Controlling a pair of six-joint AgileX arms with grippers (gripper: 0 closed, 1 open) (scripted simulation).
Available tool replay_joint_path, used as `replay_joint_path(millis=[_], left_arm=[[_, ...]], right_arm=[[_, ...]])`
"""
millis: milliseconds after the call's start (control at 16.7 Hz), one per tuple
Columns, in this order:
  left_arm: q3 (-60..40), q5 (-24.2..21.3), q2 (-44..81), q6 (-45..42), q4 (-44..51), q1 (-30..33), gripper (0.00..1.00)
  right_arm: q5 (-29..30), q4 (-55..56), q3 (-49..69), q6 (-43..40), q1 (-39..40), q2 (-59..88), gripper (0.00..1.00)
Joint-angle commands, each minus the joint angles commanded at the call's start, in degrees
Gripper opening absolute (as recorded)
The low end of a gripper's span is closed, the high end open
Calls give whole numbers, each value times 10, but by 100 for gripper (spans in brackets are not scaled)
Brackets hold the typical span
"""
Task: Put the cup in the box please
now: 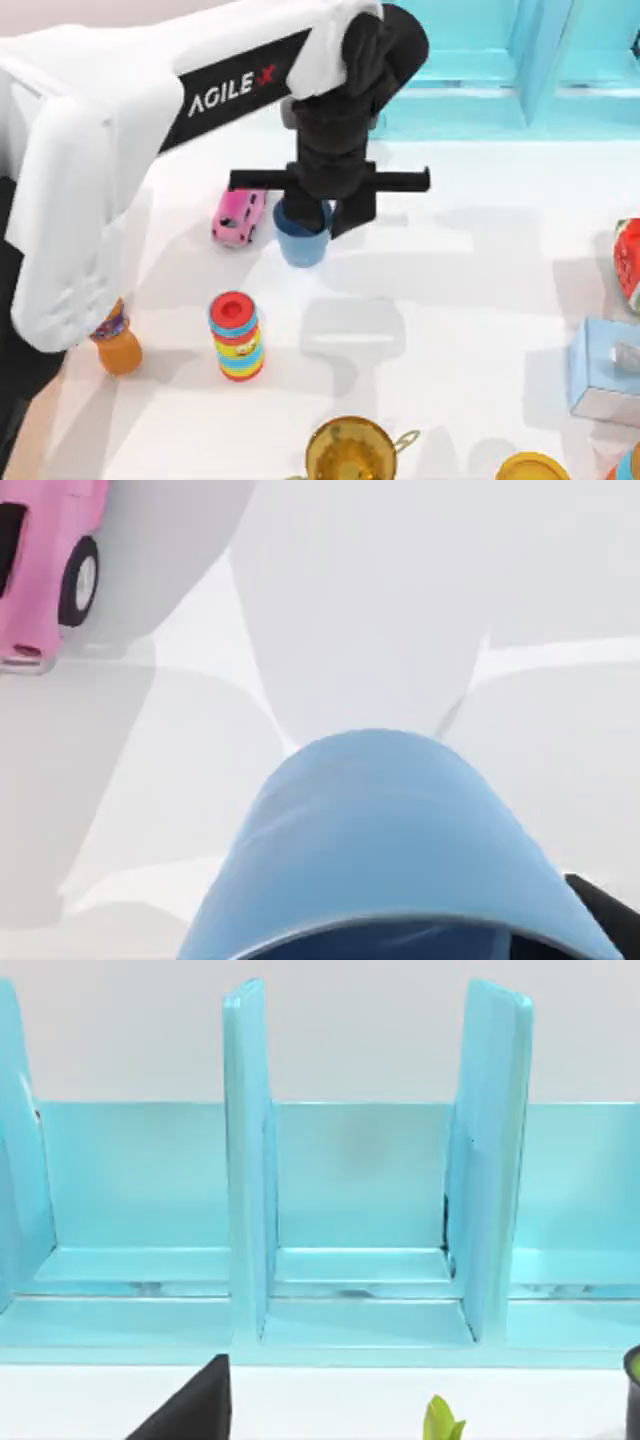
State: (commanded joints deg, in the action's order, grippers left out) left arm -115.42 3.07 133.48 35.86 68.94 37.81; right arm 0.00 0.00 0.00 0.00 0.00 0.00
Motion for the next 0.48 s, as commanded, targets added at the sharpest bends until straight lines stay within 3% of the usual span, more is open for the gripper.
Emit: replay_joint_path(millis=[480], left_arm=[[199,-29,-258,-358,46,-365,0]], right_arm=[[0,0,0,0,0,0,100]])
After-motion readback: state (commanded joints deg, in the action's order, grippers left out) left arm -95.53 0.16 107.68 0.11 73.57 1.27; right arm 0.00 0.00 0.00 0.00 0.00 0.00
